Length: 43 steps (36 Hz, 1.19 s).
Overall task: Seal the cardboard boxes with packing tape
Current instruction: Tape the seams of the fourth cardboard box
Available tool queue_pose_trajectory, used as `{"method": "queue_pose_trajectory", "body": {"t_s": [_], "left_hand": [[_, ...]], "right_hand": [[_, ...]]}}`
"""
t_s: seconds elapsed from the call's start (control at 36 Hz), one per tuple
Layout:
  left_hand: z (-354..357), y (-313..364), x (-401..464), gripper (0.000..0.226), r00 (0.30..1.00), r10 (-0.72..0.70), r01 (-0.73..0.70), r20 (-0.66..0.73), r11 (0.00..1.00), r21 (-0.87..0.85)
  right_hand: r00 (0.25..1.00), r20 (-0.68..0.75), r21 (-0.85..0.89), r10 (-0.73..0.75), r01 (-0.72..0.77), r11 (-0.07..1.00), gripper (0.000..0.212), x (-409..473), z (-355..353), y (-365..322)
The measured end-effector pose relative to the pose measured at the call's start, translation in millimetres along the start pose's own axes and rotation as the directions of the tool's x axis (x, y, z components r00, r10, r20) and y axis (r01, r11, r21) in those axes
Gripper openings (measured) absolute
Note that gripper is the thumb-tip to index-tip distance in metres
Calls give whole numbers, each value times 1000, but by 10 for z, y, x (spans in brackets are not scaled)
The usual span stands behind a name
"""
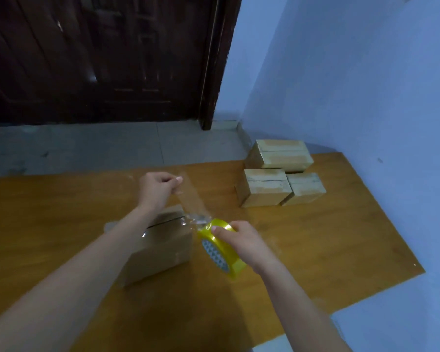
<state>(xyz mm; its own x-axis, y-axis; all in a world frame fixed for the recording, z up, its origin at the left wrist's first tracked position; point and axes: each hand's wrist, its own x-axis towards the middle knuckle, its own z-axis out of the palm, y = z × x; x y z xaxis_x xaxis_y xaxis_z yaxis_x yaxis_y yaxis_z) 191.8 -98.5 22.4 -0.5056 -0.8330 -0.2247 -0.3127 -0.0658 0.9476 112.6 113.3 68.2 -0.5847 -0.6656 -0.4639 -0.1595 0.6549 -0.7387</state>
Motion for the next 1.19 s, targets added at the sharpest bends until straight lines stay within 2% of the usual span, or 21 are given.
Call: {"method": "queue_pose_trajectory", "body": {"t_s": [0.06,0.14,0.28,0.42,0.5,0.64,0.72,0.78,0.86,0.92,1.0,1.11,1.19], "left_hand": [[47,-161,-31,15,1000,9,-9,-8,999,41],[53,-328,-46,5,1000,1,-1,7,999,54],[91,-476,-89,9,1000,-23,20,17,991,133],[142,-563,-208,15,1000,-23,28,-21,967,253],[193,-531,-282,19,998,-5,28,-68,940,340],[186,-535,-265,22,997,-8,36,-81,938,346],[185,-530,-257,23,997,-6,35,-79,930,365],[185,-531,-252,23,997,-16,43,-75,923,383],[187,-519,-258,23,997,-24,50,-71,913,405],[184,-501,-272,24,998,-27,50,-62,908,415],[175,-478,-282,25,997,-63,75,-42,894,442],[170,-460,-244,26,984,-174,129,36,841,526],[157,-460,-125,26,935,-341,258,99,845,469]], "right_hand": [[999,34,30,10,-11,999,40,-16,64,42],[994,107,65,-25,18,998,27,-70,217,97],[993,119,164,27,-47,985,19,-135,415,283],[991,98,146,87,-101,984,22,-213,526,455],[992,87,145,95,-107,984,34,-245,569,506],[995,55,156,81,-88,984,37,-234,607,508],[995,59,155,78,-86,984,54,-222,644,495],[993,76,160,95,-106,981,53,-226,655,490],[986,101,200,134,-152,968,35,-227,660,483],[987,90,211,135,-151,966,40,-222,692,494],[983,83,230,161,-177,957,72,-209,755,540],[977,99,246,189,-208,947,61,-208,775,587],[978,105,239,179,-200,950,56,-223,770,621]]}}
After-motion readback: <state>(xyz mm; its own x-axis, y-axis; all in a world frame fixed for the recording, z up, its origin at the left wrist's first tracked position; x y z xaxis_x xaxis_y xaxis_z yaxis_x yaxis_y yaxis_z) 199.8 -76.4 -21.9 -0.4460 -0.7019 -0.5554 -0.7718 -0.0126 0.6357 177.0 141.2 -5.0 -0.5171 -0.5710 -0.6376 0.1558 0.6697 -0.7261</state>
